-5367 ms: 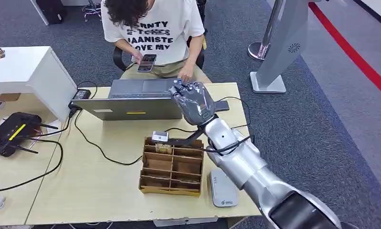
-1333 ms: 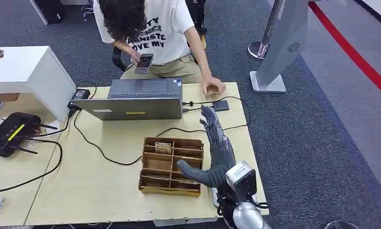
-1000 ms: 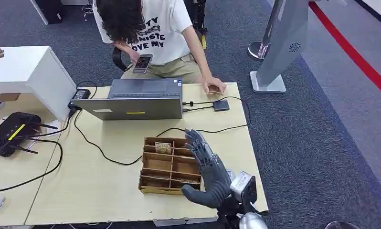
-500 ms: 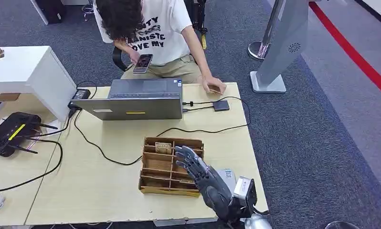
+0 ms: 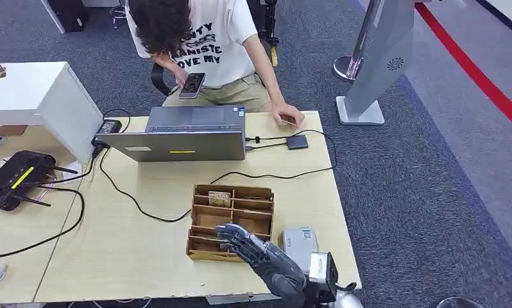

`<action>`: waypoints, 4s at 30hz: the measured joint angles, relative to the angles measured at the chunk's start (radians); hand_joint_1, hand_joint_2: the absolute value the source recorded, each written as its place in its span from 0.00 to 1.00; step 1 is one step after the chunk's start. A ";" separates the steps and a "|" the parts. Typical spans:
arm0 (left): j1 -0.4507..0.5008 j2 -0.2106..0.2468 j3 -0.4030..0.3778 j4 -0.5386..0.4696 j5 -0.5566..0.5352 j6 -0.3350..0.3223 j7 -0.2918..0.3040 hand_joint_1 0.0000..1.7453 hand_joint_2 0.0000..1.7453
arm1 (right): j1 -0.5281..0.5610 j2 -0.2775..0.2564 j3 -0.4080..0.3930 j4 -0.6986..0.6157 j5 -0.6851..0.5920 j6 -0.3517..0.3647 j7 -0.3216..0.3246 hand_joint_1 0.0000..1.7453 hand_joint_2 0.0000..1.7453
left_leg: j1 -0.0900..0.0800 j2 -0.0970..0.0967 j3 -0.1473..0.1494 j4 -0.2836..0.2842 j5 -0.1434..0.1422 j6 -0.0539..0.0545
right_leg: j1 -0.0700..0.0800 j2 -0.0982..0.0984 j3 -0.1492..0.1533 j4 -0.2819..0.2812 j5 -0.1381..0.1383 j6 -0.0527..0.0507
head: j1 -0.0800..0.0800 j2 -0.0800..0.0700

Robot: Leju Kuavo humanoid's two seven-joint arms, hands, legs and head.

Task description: Pass the card to the sensor for recognition and then transmit it.

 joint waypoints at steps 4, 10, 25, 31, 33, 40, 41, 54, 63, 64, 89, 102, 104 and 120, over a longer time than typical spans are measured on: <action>0.001 0.000 0.000 0.000 0.017 0.006 0.000 0.00 0.00 | -0.001 -0.003 0.001 0.000 0.099 -0.148 0.010 0.00 1.00 | 0.000 0.000 0.000 0.000 0.000 0.000 | 0.000 0.000 0.000 0.000 0.000 0.000 | 0.000 0.000; 0.001 0.000 0.000 0.000 0.041 0.022 -0.004 0.00 0.00 | -0.019 -0.004 0.015 -0.014 0.412 -0.477 0.055 0.00 1.00 | 0.000 0.000 0.000 0.000 0.000 0.000 | 0.000 0.000 0.000 0.000 0.000 0.000 | 0.000 0.000; 0.002 0.000 0.000 0.000 0.044 0.023 -0.013 0.00 0.00 | -0.089 -0.005 0.103 -0.021 0.944 -0.907 0.228 1.00 1.00 | 0.000 0.000 0.000 0.000 0.000 0.000 | 0.000 0.000 0.000 0.000 0.000 0.000 | 0.000 0.000; 0.002 0.000 0.000 0.000 0.040 0.020 -0.013 0.00 0.00 | -0.114 -0.005 0.130 0.006 1.085 -0.934 0.311 0.98 1.00 | 0.000 0.000 0.000 0.000 0.000 0.000 | 0.000 0.000 0.000 0.000 0.000 0.000 | 0.000 0.000; 0.002 0.000 0.000 0.000 0.038 0.020 -0.013 0.00 0.00 | -0.118 -0.005 0.135 0.015 1.095 -0.934 0.322 0.98 1.00 | 0.000 0.000 0.000 0.000 0.000 0.000 | 0.000 0.000 0.000 0.000 0.000 0.000 | 0.000 0.000; 0.002 0.000 0.000 0.000 0.034 0.017 -0.013 0.00 0.00 | -0.133 -0.005 0.146 0.046 1.140 -0.933 0.364 0.42 1.00 | 0.000 0.000 0.000 0.000 0.000 0.000 | 0.000 0.000 0.000 0.000 0.000 0.000 | 0.000 0.000; 0.002 0.000 0.000 0.000 0.032 0.017 -0.013 0.00 0.00 | -0.138 -0.005 0.148 0.053 1.158 -0.933 0.379 0.36 1.00 | 0.000 0.000 0.000 0.000 0.000 0.000 | 0.000 0.000 0.000 0.000 0.000 0.000 | 0.000 0.000; 0.001 -0.001 0.000 0.000 0.019 0.006 -0.011 0.00 0.00 | -0.186 -0.002 0.158 0.153 1.240 -0.921 0.443 0.36 1.00 | 0.000 0.000 0.000 0.000 0.000 0.000 | 0.000 0.000 0.000 0.000 0.000 0.000 | 0.000 0.000; 0.001 -0.002 -0.001 0.000 0.015 0.001 -0.010 0.00 0.00 | -0.202 0.006 0.161 0.193 1.249 -0.902 0.458 0.63 1.00 | 0.000 0.000 0.000 0.000 0.000 0.000 | 0.000 0.000 0.000 0.000 0.000 0.000 | 0.000 0.000; 0.001 -0.002 -0.001 0.000 0.014 0.001 -0.010 0.00 0.00 | -0.205 0.007 0.161 0.198 1.250 -0.902 0.458 0.70 1.00 | 0.000 0.000 0.000 0.000 0.000 0.000 | 0.000 0.000 0.000 0.000 0.000 0.000 | 0.000 0.000; 0.001 -0.003 -0.002 0.000 0.014 -0.010 -0.004 0.00 0.00 | -0.228 0.040 0.143 0.277 1.260 -0.868 0.470 0.48 1.00 | 0.000 0.000 0.000 0.000 0.000 0.000 | 0.000 0.000 0.000 0.000 0.000 0.000 | 0.000 0.000; 0.001 -0.003 -0.006 0.000 0.014 -0.012 -0.005 0.00 0.00 | -0.235 0.045 0.113 0.314 1.304 -0.837 0.492 0.41 1.00 | 0.000 0.000 0.000 0.000 0.000 0.000 | 0.000 0.000 0.000 0.000 0.000 0.000 | 0.000 0.000; 0.000 -0.003 -0.008 0.000 0.014 -0.012 -0.005 0.00 0.00 | -0.236 0.045 0.111 0.317 1.306 -0.834 0.492 0.43 1.00 | 0.000 0.000 0.000 0.000 0.000 0.000 | 0.000 0.000 0.000 0.000 0.000 0.000 | 0.000 0.000; 0.000 -0.003 -0.011 0.000 0.020 -0.010 -0.005 0.00 0.00 | -0.239 0.046 0.093 0.346 1.323 -0.816 0.502 0.85 1.00 | 0.000 0.000 0.000 0.000 0.000 0.000 | 0.000 0.000 0.000 0.000 0.000 0.000 | 0.000 0.000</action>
